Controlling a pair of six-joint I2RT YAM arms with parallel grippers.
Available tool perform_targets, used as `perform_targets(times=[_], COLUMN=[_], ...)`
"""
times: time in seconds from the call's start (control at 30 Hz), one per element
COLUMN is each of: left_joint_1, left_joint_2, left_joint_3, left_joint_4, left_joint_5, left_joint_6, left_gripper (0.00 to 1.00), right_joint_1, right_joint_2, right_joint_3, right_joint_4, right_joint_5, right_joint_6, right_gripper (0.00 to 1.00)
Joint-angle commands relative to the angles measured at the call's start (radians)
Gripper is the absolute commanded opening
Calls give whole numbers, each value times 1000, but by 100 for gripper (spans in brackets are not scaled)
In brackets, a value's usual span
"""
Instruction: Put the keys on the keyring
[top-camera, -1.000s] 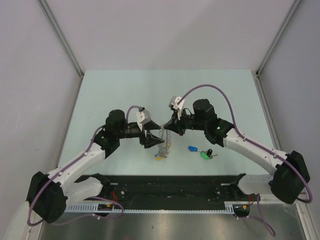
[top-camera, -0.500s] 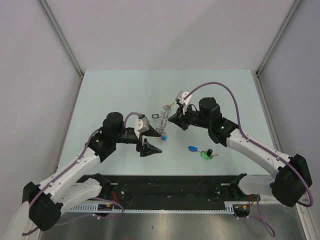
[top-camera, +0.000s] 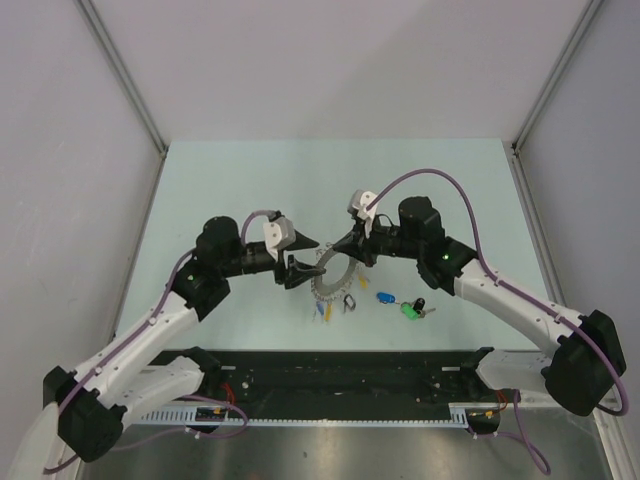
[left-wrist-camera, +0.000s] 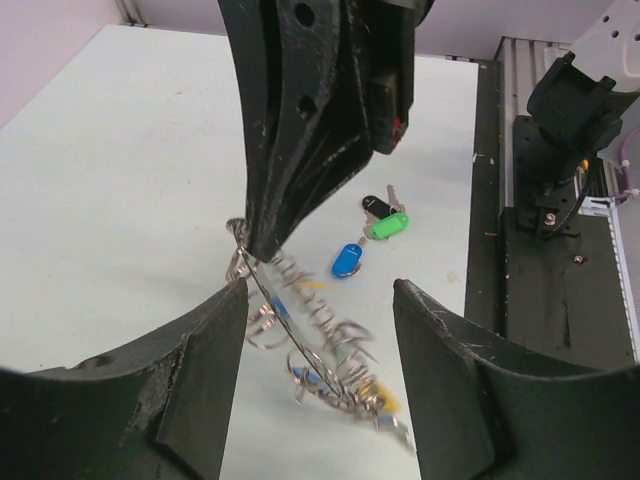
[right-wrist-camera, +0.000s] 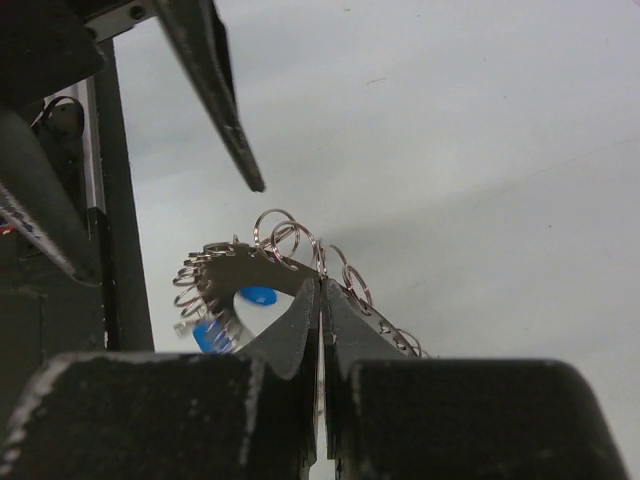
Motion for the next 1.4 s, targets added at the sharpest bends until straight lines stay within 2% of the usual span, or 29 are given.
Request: perform_targets(times=[0.0,0.57,0.73,0.9,1.0,1.27,1.37], left_joint_1=[9,10,9,10,9,12,15], left_joint_2=[75,179,187,167,150,100,48], left_joint_3=[81,95,88,100,98,91,62], left_joint_4=[-12,-71,-124,-199,-218,-203,-152], left_joint_5=[88,140,65,-129,-186,-174,-138], left_joint_6=[42,68,75,94,96,108,124], left_gripper=[65,62,63,64,69,76,76], right_joint_1=[15,28,28,18,16,18,16], right_joint_2=[-39,-45,-54,-71,-76,-74,-65], right_joint_3=[12,10,10,12,12,12,12], right_joint_4=[38,34,32,20,15,15,14], right_joint_5=[-59,-110,-116,-110,-111,-120,-120], right_joint_6=[-51,-77,-76,-76,-77,-85,-90], right_gripper=[0,0,0,0,0,0,0])
